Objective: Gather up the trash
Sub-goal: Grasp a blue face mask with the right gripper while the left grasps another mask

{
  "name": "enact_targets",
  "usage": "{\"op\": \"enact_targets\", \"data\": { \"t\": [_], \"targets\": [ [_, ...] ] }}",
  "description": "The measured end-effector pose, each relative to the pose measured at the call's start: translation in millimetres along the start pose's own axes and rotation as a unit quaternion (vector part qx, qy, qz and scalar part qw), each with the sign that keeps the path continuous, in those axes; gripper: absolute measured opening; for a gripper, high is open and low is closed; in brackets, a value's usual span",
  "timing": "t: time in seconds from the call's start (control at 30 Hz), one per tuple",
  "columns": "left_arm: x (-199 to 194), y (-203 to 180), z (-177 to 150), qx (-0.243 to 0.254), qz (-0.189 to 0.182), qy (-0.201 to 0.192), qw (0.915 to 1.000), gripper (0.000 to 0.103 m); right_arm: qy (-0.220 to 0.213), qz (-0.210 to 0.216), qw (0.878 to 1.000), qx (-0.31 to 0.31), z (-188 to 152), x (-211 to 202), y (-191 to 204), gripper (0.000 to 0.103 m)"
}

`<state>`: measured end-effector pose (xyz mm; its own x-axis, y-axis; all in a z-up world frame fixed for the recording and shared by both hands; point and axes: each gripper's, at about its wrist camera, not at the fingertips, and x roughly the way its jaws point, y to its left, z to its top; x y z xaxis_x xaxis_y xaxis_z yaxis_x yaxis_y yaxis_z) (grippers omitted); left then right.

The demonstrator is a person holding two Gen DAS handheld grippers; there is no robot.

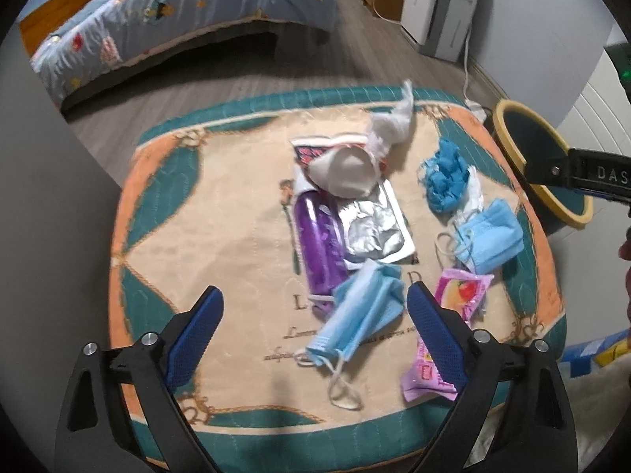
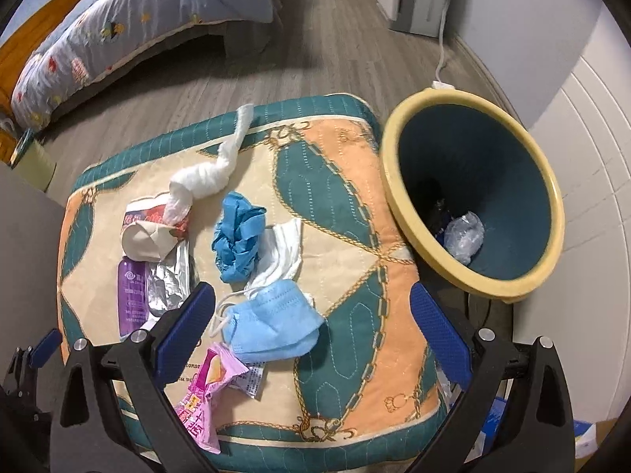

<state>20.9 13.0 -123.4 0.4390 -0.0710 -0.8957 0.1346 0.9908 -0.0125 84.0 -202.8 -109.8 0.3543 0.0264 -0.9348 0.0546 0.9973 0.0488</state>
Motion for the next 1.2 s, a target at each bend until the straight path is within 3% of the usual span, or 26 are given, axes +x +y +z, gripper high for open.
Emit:
{"op": "enact_targets", "data": {
  "t": [0.07,0.2,0.4,0.43,0.5,0.6,0.73,0.83,1.0,1.2],
  "targets": [
    [6,-5,0,0.008,-0.005,0.008,0.9999,0.083,0.011,0.000,1.000,-0.017,0,9,4,0.085],
    [15,-13,1,0.020,-0.005,0.024,0.9995,0.079,0.037,0.006,0.999,-0.035,-1,26,8,0.073],
    [31,-21,-1,0.037,-0.018,0.060,0.9974,0.064,0.089,0.028,0.994,-0.061,-8,49,16,0.057],
    [34,-23,-2,0.042,-0.019,0.067,0.9967,0.059,0.095,0.031,0.993,-0.069,-9,51,19,0.054],
    [39,-26,-3,0.049,-0.020,0.077,0.9956,0.049,0.105,0.035,0.991,-0.081,-11,54,23,0.038],
    [44,-28,-3,0.058,-0.018,0.086,0.9944,0.036,0.100,0.040,0.990,-0.090,-10,52,25,0.030],
    [45,-30,-2,0.064,-0.021,0.087,0.9940,0.020,0.081,0.052,0.992,-0.085,-4,43,24,0.028],
    [37,-30,3,0.062,-0.022,0.062,0.9959,0.016,0.071,0.060,0.993,-0.078,-1,37,21,0.028],
    [14,-26,15,0.049,-0.044,0.006,0.9978,0.016,0.044,0.078,0.994,-0.058,10,21,11,0.028],
    [-5,-32,26,0.071,-0.032,-0.032,0.9965,0.016,0.012,0.085,0.996,-0.035,24,-1,-3,0.028]
  ]
}}
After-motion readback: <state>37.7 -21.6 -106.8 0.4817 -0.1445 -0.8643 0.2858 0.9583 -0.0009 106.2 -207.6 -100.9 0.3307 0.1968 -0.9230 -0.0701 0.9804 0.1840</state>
